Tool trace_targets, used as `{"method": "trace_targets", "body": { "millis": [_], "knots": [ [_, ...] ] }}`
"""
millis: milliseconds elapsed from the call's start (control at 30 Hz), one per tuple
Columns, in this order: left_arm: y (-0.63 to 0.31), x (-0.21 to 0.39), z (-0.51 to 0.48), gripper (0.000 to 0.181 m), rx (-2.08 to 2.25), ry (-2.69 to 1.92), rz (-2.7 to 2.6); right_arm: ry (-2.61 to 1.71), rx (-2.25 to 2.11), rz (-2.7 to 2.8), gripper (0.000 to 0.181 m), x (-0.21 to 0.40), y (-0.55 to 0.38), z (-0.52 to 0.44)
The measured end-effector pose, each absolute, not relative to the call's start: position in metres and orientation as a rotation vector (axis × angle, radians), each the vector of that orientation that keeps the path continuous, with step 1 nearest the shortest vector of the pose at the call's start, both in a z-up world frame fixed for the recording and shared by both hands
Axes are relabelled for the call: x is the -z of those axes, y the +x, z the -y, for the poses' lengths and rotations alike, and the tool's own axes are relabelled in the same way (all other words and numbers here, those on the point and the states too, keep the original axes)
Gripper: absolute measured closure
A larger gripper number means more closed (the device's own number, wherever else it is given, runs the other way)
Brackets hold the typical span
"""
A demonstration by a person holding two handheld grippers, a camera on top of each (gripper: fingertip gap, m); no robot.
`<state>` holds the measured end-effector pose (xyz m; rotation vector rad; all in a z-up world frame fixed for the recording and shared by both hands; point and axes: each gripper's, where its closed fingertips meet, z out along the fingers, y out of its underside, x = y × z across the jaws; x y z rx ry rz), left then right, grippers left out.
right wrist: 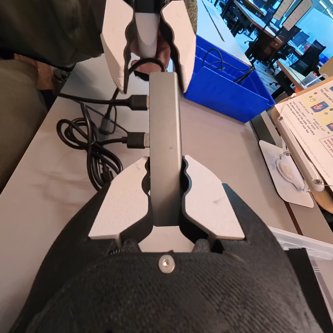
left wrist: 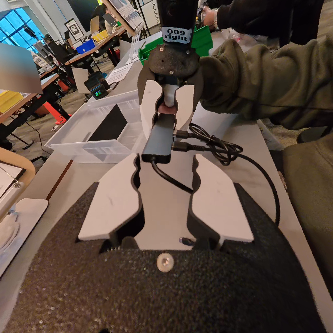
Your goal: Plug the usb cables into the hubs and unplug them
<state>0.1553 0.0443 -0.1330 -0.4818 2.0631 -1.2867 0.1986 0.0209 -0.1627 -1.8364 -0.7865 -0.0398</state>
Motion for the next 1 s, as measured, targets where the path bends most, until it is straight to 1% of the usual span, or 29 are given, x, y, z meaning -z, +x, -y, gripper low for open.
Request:
{"method": "trace_targets", "body": {
  "millis": [267, 300, 367, 467, 567, 800, 1000],
  "knots": [
    [0.158, 0.132, -0.043, 0.131, 1.243, -0.518, -2.070, -1.884, 0.035, 0.809, 0.150, 0.173, 0.199, -0.020],
    [0.158, 0.137, -0.043, 0.136, 1.192, -0.524, -2.100, -1.880, 0.029, 0.808, 0.150, 0.172, 0.198, -0.020],
    [0.161, 0.144, -0.043, 0.137, 1.125, -0.512, -2.116, -1.873, 0.027, 0.810, 0.150, 0.171, 0.199, -0.019],
    [0.162, 0.139, -0.042, 0.142, 1.193, -0.517, -2.051, -1.846, 0.003, 0.798, 0.150, 0.167, 0.198, -0.017],
    [0.165, 0.138, -0.044, 0.151, 1.197, -0.521, -2.012, -1.844, -0.004, 0.804, 0.150, 0.167, 0.197, -0.016],
    [0.163, 0.147, -0.045, 0.151, 1.187, -0.488, -1.988, -1.840, -0.021, 0.831, 0.150, 0.173, 0.195, -0.017],
    [0.155, 0.151, -0.042, 0.151, 1.281, -0.508, -1.981, -1.827, -0.055, 0.862, 0.150, 0.175, 0.188, -0.016]
  ]
}}
